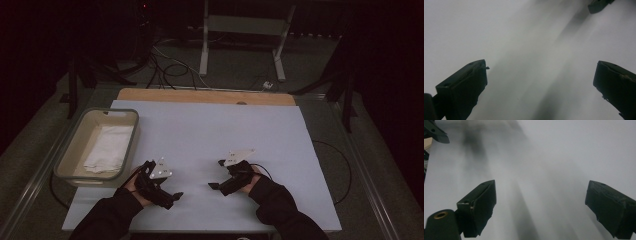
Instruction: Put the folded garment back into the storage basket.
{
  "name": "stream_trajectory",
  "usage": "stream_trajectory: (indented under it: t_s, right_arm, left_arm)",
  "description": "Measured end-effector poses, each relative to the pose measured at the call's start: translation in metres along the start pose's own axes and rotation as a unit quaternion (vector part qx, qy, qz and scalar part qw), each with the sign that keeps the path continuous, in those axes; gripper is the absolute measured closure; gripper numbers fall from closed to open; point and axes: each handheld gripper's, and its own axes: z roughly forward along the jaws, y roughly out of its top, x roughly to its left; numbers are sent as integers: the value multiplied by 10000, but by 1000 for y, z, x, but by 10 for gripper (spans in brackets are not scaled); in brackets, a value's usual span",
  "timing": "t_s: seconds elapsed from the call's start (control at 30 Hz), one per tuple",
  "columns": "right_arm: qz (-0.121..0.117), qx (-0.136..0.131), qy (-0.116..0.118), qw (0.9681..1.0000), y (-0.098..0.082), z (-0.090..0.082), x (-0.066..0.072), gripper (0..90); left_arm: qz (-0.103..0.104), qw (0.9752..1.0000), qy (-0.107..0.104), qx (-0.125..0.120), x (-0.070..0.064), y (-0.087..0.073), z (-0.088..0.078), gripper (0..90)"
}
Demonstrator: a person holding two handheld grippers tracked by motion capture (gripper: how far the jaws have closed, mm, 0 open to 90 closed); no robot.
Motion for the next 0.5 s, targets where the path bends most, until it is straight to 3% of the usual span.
stream_trajectory:
  t_s: [0.1, 0.5]
  right_arm:
    - [-35, 11, 28, 10000, -5, -4, 0, 99]
    - [-10, 155, 6, 9999, -29, -20, 0, 99]
  left_arm:
    - [-73, 9999, -27, -85, 1, -6, 0, 0]
    - [48, 9994, -285, -174, 3, -24, -5, 0]
